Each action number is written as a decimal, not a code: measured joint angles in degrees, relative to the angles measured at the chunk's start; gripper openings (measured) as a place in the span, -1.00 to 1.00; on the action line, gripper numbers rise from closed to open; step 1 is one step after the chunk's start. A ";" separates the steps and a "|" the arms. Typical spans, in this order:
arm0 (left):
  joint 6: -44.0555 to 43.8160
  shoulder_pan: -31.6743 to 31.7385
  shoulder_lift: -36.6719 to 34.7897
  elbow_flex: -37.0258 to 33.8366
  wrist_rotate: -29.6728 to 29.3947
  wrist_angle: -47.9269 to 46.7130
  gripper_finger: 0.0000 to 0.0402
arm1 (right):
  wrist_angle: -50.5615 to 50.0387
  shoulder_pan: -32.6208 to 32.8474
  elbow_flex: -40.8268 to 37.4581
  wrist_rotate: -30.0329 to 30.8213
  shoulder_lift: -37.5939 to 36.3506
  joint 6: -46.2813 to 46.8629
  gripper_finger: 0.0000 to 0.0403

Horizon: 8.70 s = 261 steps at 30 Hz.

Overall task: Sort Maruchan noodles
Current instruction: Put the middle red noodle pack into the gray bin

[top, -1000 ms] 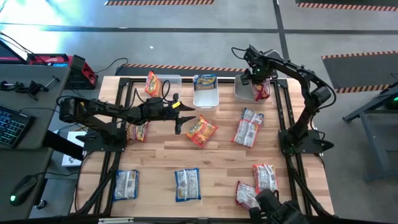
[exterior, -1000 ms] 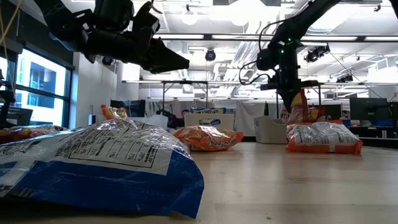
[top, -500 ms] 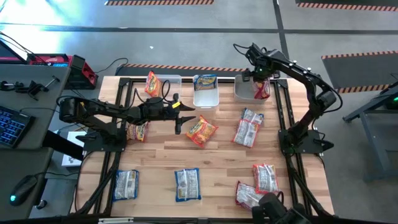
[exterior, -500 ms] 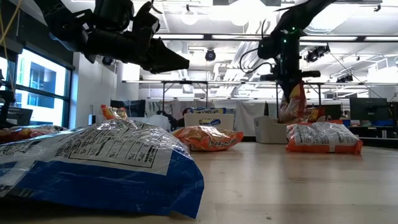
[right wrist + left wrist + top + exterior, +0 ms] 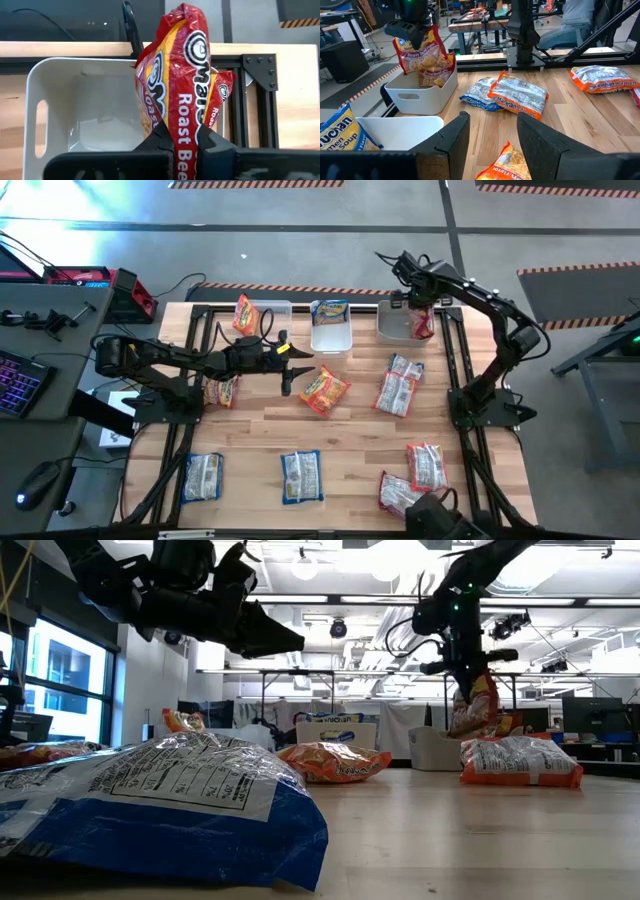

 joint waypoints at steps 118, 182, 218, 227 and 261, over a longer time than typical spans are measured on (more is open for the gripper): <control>0.45 0.01 -0.02 0.00 0.01 -1.65 -0.23 | 32.37 10.77 -24.39 16.06 1.57 20.29 -0.35; 0.45 0.00 0.00 0.00 0.01 -1.61 -0.23 | -8.65 2.99 3.93 6.65 14.90 -11.32 -0.35; 0.93 -0.01 0.00 0.00 0.01 -2.33 -0.23 | 12.28 0.72 -16.79 -8.74 -6.95 -9.25 -0.29; 0.93 -0.01 0.00 0.00 0.01 -2.05 -0.23 | 21.99 0.11 -25.88 -9.64 -11.30 -7.39 -0.14; 0.91 -0.01 0.00 0.00 0.03 -2.15 -0.23 | 29.45 -0.77 -28.23 -9.73 -7.18 -5.11 -0.61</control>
